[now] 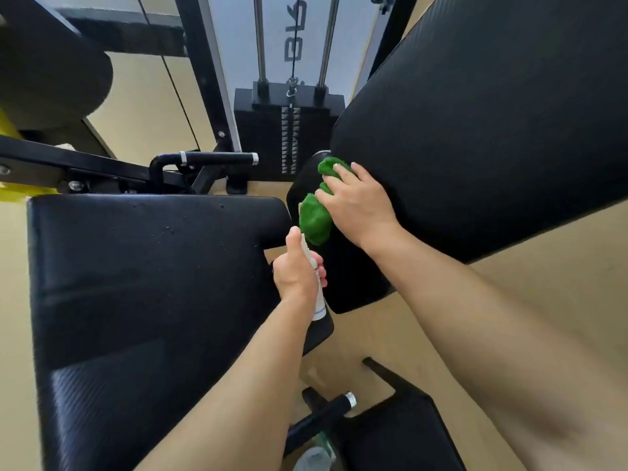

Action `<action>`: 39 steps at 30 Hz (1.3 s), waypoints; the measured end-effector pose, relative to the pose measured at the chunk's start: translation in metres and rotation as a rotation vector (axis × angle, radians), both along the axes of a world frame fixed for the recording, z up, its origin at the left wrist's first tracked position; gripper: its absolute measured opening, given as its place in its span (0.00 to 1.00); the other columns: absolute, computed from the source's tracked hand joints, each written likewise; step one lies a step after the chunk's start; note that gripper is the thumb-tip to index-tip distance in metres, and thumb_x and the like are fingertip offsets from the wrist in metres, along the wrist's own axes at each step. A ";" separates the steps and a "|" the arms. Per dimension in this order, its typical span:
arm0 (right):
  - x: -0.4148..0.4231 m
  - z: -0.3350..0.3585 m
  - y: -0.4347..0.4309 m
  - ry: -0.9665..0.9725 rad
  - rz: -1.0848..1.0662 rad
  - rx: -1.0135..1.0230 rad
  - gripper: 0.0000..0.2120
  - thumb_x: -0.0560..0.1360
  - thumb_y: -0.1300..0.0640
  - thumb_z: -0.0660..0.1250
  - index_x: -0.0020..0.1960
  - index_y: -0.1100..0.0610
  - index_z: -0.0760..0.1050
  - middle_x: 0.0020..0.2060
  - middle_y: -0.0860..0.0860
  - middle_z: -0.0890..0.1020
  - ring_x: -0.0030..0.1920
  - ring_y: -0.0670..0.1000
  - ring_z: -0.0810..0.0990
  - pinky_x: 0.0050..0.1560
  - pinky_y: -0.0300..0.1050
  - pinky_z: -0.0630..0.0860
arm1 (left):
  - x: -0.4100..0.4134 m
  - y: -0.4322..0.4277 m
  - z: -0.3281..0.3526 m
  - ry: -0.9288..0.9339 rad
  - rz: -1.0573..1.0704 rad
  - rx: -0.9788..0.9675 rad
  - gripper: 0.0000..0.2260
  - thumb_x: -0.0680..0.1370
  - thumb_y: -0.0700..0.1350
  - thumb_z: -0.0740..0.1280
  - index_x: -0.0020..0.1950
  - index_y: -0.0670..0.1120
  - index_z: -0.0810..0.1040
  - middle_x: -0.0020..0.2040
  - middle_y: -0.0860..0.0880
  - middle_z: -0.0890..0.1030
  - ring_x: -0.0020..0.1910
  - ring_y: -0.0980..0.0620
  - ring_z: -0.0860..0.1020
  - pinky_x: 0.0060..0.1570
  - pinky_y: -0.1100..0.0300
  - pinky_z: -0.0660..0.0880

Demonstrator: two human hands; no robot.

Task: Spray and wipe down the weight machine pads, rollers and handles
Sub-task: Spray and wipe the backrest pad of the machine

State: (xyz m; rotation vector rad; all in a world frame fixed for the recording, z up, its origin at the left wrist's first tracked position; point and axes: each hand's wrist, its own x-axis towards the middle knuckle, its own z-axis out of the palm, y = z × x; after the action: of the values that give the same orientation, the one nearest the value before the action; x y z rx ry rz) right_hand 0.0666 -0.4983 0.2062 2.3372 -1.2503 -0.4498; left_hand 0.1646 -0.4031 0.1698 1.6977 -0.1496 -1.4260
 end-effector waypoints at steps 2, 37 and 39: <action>0.012 -0.007 -0.007 0.145 -0.013 0.022 0.16 0.80 0.55 0.59 0.61 0.54 0.83 0.61 0.55 0.83 0.68 0.58 0.77 0.74 0.57 0.66 | 0.004 -0.007 -0.001 0.004 0.032 0.005 0.31 0.81 0.64 0.62 0.29 0.42 0.76 0.24 0.48 0.76 0.25 0.50 0.74 0.34 0.55 0.76; -0.038 0.009 0.139 0.005 -0.175 0.302 0.27 0.66 0.65 0.77 0.63 0.70 0.78 0.59 0.68 0.81 0.58 0.65 0.82 0.63 0.57 0.78 | 0.010 -0.011 0.018 -0.100 0.032 -0.128 0.29 0.84 0.62 0.59 0.33 0.43 0.77 0.27 0.47 0.77 0.31 0.49 0.77 0.36 0.55 0.76; -0.037 0.037 0.140 -0.104 -0.205 0.337 0.27 0.63 0.66 0.78 0.61 0.66 0.80 0.54 0.63 0.84 0.50 0.62 0.84 0.55 0.55 0.81 | 0.010 -0.014 0.024 -0.047 -0.028 -0.127 0.29 0.83 0.62 0.60 0.31 0.43 0.76 0.27 0.47 0.77 0.30 0.49 0.77 0.36 0.55 0.77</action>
State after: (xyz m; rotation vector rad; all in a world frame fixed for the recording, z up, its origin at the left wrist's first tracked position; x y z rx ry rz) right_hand 0.0298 -0.3579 0.2429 2.5444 -1.5771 -0.6585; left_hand 0.1751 -0.4176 0.1936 1.6310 -0.2853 -1.3678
